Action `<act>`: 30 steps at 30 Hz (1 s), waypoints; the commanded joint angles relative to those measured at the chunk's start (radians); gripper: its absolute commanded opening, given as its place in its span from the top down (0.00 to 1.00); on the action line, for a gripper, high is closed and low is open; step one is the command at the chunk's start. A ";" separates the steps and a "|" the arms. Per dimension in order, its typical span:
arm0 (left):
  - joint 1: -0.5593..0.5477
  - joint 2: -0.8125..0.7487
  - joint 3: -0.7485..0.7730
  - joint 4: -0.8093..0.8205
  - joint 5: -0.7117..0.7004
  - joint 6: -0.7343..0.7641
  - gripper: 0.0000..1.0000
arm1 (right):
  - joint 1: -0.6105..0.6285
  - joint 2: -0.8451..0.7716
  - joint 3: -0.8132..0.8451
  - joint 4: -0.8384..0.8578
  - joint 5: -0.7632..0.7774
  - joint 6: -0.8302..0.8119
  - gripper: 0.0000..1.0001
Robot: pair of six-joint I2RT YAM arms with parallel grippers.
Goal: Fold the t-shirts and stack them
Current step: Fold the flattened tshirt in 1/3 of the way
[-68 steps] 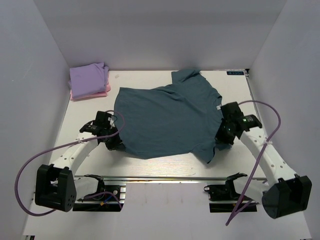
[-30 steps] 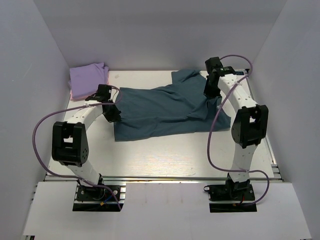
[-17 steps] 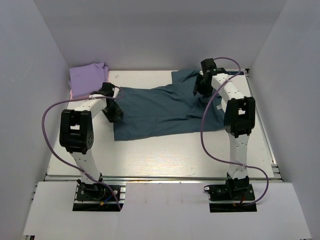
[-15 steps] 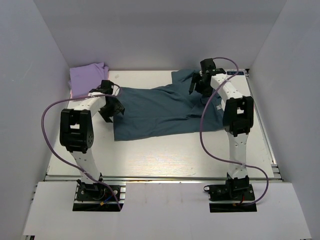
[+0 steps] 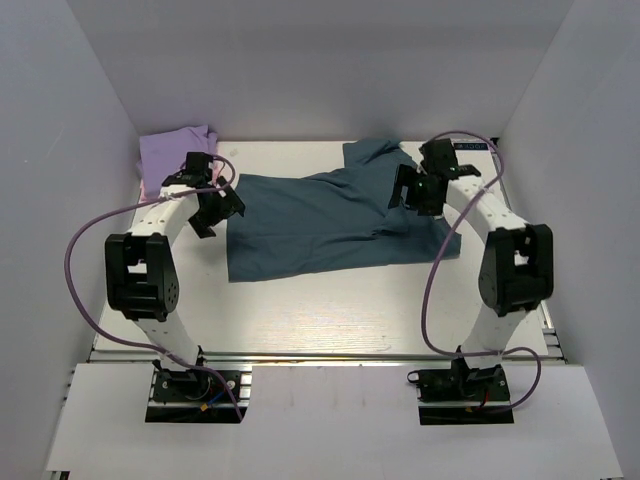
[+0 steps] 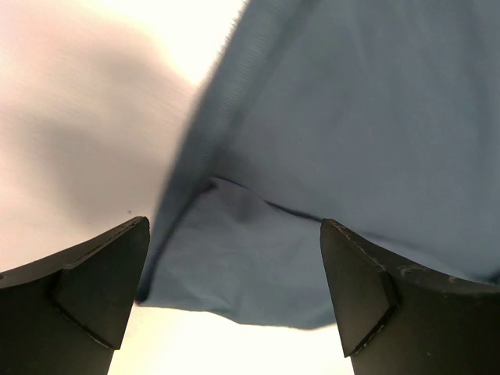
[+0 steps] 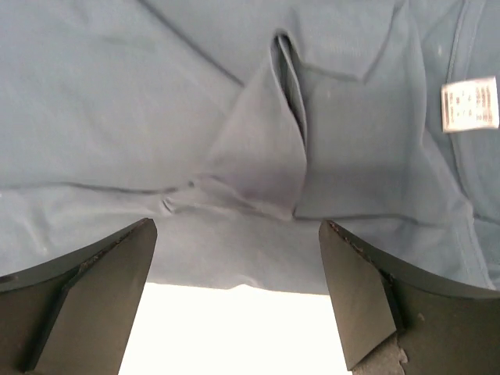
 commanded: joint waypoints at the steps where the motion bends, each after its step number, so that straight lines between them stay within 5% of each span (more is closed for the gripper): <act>1: -0.013 -0.051 -0.035 0.065 0.137 0.089 0.00 | -0.012 -0.054 -0.115 0.098 -0.030 -0.005 0.10; 15: -0.031 -0.060 -0.115 0.065 0.125 0.124 0.00 | -0.020 0.106 -0.126 0.304 -0.218 0.000 0.10; 22: -0.031 -0.060 -0.124 0.074 0.125 0.124 0.00 | 0.014 0.180 -0.032 0.485 -0.409 0.089 0.10; 30: -0.031 -0.042 -0.143 0.062 0.148 0.124 0.00 | 0.063 0.390 0.216 0.458 -0.339 0.235 0.10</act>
